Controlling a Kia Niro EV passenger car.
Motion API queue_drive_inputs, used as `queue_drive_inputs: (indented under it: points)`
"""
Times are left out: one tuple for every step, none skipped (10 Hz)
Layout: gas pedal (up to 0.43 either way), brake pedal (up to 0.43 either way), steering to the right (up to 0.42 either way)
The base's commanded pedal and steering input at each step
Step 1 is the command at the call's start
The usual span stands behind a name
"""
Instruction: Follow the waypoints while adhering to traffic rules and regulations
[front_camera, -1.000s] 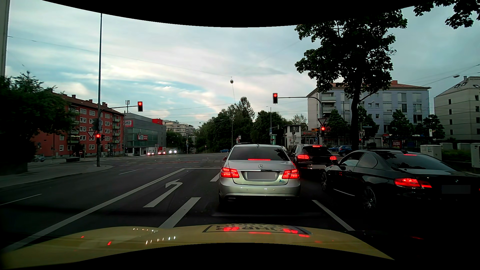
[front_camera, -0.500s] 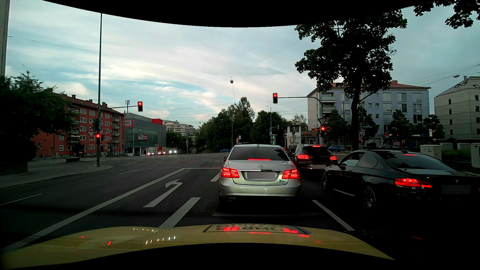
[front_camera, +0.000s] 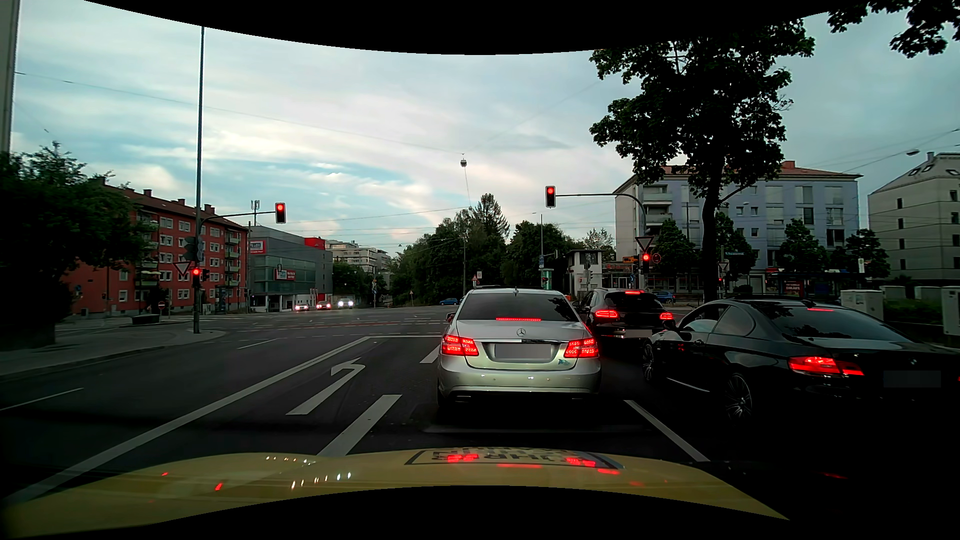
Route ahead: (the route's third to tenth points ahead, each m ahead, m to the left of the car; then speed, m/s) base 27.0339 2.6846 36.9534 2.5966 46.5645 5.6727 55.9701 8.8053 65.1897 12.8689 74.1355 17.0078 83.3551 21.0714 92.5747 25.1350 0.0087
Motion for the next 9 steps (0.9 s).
queue_drive_inputs:
  points:
    - [0.000,0.280,-0.004]
    - [0.000,0.274,-0.004]
    - [0.000,0.274,-0.004]
    - [0.000,0.274,-0.004]
    - [0.000,0.274,-0.004]
    - [0.000,0.274,-0.004]
    - [0.000,0.274,-0.004]
    - [0.000,0.274,-0.004]
    - [0.000,0.274,-0.004]
